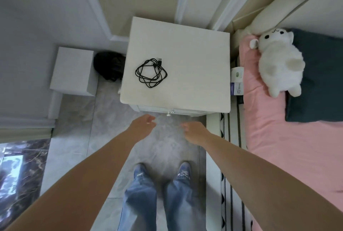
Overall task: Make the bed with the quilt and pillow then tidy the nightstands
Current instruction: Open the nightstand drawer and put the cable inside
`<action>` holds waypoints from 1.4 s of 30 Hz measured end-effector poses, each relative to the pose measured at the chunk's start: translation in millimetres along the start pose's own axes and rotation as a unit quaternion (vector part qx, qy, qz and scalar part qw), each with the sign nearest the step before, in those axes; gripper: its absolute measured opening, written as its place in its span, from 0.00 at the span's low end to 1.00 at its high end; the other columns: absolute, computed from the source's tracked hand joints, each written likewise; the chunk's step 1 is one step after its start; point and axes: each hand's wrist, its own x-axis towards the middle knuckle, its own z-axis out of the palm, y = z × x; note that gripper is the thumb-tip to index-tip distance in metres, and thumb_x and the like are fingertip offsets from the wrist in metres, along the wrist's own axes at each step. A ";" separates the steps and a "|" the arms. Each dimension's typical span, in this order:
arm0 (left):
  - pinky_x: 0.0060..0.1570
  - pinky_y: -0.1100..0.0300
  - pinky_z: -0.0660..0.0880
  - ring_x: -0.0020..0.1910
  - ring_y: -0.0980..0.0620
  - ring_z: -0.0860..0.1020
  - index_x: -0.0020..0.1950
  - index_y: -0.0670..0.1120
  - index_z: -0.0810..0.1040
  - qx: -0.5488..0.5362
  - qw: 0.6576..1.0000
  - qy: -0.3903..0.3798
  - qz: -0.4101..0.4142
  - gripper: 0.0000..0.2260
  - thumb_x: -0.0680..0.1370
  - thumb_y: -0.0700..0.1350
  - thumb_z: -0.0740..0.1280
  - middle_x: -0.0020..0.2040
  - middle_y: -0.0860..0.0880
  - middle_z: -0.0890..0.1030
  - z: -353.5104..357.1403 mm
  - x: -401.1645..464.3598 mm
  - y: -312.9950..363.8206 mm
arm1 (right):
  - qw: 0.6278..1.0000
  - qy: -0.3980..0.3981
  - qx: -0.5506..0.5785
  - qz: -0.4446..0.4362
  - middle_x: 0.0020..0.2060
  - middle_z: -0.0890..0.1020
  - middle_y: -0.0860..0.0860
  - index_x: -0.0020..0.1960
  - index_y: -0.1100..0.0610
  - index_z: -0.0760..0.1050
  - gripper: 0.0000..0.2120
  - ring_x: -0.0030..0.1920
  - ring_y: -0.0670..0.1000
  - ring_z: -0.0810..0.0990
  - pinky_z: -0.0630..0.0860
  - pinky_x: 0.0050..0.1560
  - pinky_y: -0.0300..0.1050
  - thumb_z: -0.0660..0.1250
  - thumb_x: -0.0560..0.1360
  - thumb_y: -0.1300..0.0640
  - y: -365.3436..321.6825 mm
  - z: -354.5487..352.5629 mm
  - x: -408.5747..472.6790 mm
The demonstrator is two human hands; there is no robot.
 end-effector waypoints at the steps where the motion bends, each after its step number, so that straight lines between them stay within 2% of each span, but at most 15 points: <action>1: 0.42 0.65 0.68 0.50 0.54 0.73 0.66 0.50 0.75 0.010 1.000 -0.003 0.003 0.15 0.79 0.46 0.65 0.62 0.50 0.76 1.4 8.0 -2.6 | 1.000 -0.004 -0.002 0.000 0.70 0.74 0.50 0.70 0.48 0.71 0.23 0.68 0.52 0.73 0.71 0.66 0.43 0.57 0.76 0.56 -2.4 3.8 10.5; 3: 0.36 0.65 0.69 0.43 0.53 0.75 0.66 0.50 0.74 0.022 0.999 -0.025 0.010 0.15 0.78 0.45 0.64 0.60 0.49 0.77 4.7 27.1 -7.7 | 1.000 -0.007 -0.013 -0.012 0.70 0.74 0.52 0.72 0.48 0.69 0.25 0.68 0.53 0.73 0.71 0.66 0.43 0.58 0.76 0.56 -9.1 7.8 28.8; 5: 0.37 0.64 0.71 0.41 0.53 0.76 0.65 0.50 0.74 0.037 0.999 -0.032 0.021 0.15 0.78 0.45 0.63 0.58 0.49 0.78 12.8 45.1 -17.9 | 1.000 -0.006 -0.004 -0.021 0.69 0.74 0.53 0.74 0.48 0.67 0.27 0.66 0.55 0.75 0.73 0.61 0.41 0.59 0.75 0.60 -14.4 15.5 49.3; 7: 0.46 0.63 0.72 0.48 0.52 0.76 0.65 0.51 0.74 0.061 0.997 -0.014 0.054 0.15 0.79 0.45 0.63 0.61 0.50 0.78 21.1 56.1 -27.2 | 0.999 0.014 0.018 -0.023 0.69 0.74 0.54 0.74 0.47 0.65 0.31 0.64 0.56 0.76 0.74 0.58 0.41 0.60 0.73 0.62 -15.6 19.6 64.2; 10: 0.64 0.56 0.69 0.64 0.49 0.73 0.69 0.53 0.71 0.170 0.980 -0.016 0.105 0.17 0.80 0.48 0.61 0.67 0.50 0.74 30.4 75.8 -43.3 | 0.999 0.031 0.010 -0.030 0.69 0.72 0.55 0.75 0.45 0.63 0.34 0.67 0.57 0.73 0.75 0.61 0.46 0.61 0.70 0.62 -10.4 30.7 96.9; 11: 0.67 0.53 0.67 0.66 0.49 0.71 0.71 0.54 0.69 0.209 0.970 -0.015 0.123 0.18 0.80 0.48 0.60 0.68 0.50 0.73 32.6 83.0 -47.7 | 0.999 0.030 0.002 -0.027 0.70 0.70 0.56 0.76 0.45 0.61 0.35 0.67 0.57 0.72 0.74 0.62 0.47 0.61 0.71 0.62 -8.2 34.2 108.4; 15: 0.68 0.53 0.65 0.68 0.50 0.69 0.72 0.55 0.68 0.238 0.954 0.027 0.182 0.19 0.80 0.47 0.60 0.69 0.52 0.71 36.2 93.0 -60.6 | 0.999 0.040 -0.013 -0.018 0.74 0.61 0.58 0.78 0.47 0.54 0.34 0.73 0.58 0.64 0.67 0.68 0.48 0.59 0.75 0.62 -1.0 43.9 144.3; 21: 0.70 0.54 0.65 0.71 0.51 0.67 0.71 0.53 0.70 0.226 0.943 0.075 0.232 0.20 0.79 0.42 0.61 0.72 0.53 0.69 46.3 107.2 -86.1 | 0.998 0.062 -0.011 -0.003 0.73 0.66 0.57 0.78 0.53 0.57 0.30 0.73 0.58 0.65 0.64 0.71 0.49 0.54 0.77 0.67 2.9 62.0 178.9; 25: 0.76 0.51 0.56 0.78 0.51 0.52 0.74 0.52 0.66 0.272 0.916 0.102 0.275 0.23 0.79 0.43 0.61 0.79 0.55 0.53 54.5 112.1 -87.7 | 0.995 0.081 -0.049 -0.010 0.68 0.73 0.55 0.76 0.51 0.61 0.30 0.68 0.57 0.71 0.71 0.65 0.52 0.55 0.75 0.66 5.3 61.0 184.6; 28: 0.76 0.55 0.44 0.79 0.50 0.47 0.76 0.51 0.62 0.308 0.892 0.134 0.301 0.25 0.79 0.43 0.60 0.80 0.51 0.52 58.7 110.6 -77.8 | 0.996 0.067 -0.054 -0.009 0.69 0.73 0.54 0.77 0.50 0.59 0.31 0.67 0.56 0.71 0.72 0.65 0.52 0.55 0.76 0.66 4.1 58.7 182.6; 31: 0.75 0.58 0.42 0.79 0.50 0.50 0.77 0.51 0.60 0.308 0.892 0.149 0.294 0.26 0.79 0.43 0.61 0.79 0.50 0.55 60.5 106.6 -68.2 | 0.997 0.053 -0.050 -0.013 0.70 0.72 0.53 0.77 0.50 0.59 0.31 0.67 0.56 0.72 0.72 0.63 0.47 0.55 0.77 0.66 6.9 59.2 182.0; 34: 0.77 0.55 0.49 0.77 0.50 0.56 0.76 0.49 0.62 0.302 0.893 0.171 0.285 0.27 0.77 0.42 0.63 0.76 0.50 0.61 57.8 109.5 -66.1 | 0.997 0.037 -0.058 -0.020 0.72 0.70 0.53 0.76 0.47 0.62 0.29 0.68 0.54 0.71 0.72 0.61 0.45 0.55 0.77 0.65 13.6 65.9 181.7; 37: 0.76 0.54 0.55 0.76 0.50 0.58 0.76 0.48 0.61 0.313 0.895 0.173 0.267 0.28 0.76 0.42 0.64 0.75 0.50 0.63 56.7 113.1 -68.7 | 1.000 0.008 -0.027 -0.013 0.75 0.65 0.52 0.78 0.45 0.58 0.32 0.69 0.54 0.71 0.73 0.57 0.43 0.54 0.77 0.67 20.6 80.1 166.2; 40: 0.77 0.54 0.53 0.78 0.50 0.54 0.78 0.49 0.55 0.332 0.909 0.135 0.212 0.30 0.78 0.44 0.63 0.77 0.50 0.60 62.6 109.2 -75.1 | 1.000 -0.006 0.013 -0.022 0.79 0.55 0.47 0.79 0.45 0.51 0.37 0.76 0.53 0.61 0.68 0.70 0.49 0.57 0.76 0.69 23.4 99.3 136.7; 42: 0.76 0.53 0.53 0.78 0.50 0.55 0.78 0.49 0.54 0.349 0.906 0.131 0.198 0.30 0.78 0.45 0.63 0.76 0.50 0.60 65.8 104.9 -80.4 | 0.994 0.070 -0.040 -0.070 0.78 0.57 0.47 0.78 0.46 0.54 0.34 0.75 0.53 0.62 0.69 0.70 0.53 0.61 0.77 0.63 21.7 111.4 116.3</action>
